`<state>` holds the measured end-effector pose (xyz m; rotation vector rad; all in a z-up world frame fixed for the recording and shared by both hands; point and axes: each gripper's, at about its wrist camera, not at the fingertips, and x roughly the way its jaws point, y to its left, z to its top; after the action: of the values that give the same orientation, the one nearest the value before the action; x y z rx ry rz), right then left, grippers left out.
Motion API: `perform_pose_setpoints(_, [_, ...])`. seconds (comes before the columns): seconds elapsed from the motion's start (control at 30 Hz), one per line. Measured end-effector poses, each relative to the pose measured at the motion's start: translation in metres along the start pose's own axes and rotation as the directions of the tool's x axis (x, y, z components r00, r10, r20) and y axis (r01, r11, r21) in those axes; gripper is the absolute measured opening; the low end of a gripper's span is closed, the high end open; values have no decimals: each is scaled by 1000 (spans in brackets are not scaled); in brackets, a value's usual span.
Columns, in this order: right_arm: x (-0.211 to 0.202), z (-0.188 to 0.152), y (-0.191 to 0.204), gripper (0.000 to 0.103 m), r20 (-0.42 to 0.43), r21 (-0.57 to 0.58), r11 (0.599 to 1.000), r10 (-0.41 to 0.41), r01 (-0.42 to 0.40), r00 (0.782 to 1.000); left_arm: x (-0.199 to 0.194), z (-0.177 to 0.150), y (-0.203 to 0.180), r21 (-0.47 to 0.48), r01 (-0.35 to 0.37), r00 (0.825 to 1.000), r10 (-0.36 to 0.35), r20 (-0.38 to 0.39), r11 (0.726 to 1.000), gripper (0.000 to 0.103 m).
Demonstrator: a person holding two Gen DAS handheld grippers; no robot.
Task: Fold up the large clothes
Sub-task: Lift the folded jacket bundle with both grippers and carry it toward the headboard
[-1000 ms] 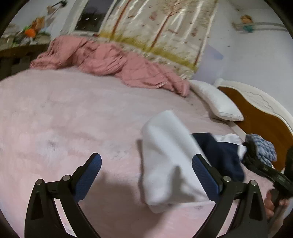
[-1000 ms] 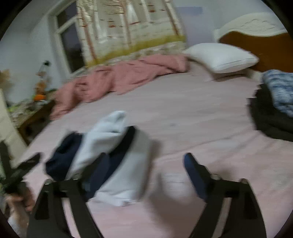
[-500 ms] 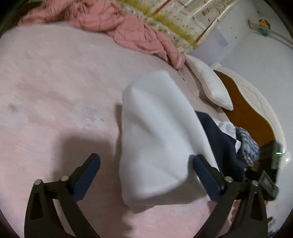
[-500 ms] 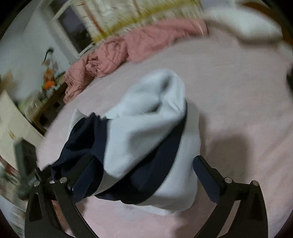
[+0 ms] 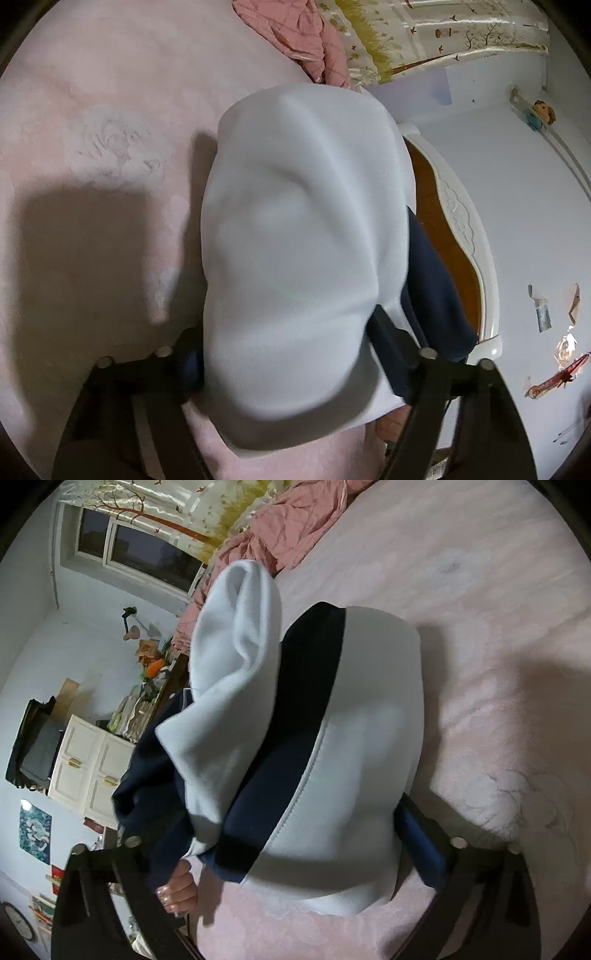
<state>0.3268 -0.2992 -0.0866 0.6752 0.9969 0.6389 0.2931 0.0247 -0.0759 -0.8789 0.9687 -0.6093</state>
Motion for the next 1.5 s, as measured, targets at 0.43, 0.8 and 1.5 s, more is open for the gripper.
perform_pose_setpoints(0.43, [-76,-1,55,81,126,-100,992,86,-73,988,-24,-9,-113,298,-68,995,44,84,952,51])
perform_pose_setpoints(0.8, [-251,5,78,82,364,-127,992,27,21,931,27,-19,-258,446,105,993,-121,8,889,51])
perform_pose_setpoints(1.5, [-526,101,-162,87,670,271,905,-423,328,611,415,-72,-429,502,246,959,-132,-251,829,52])
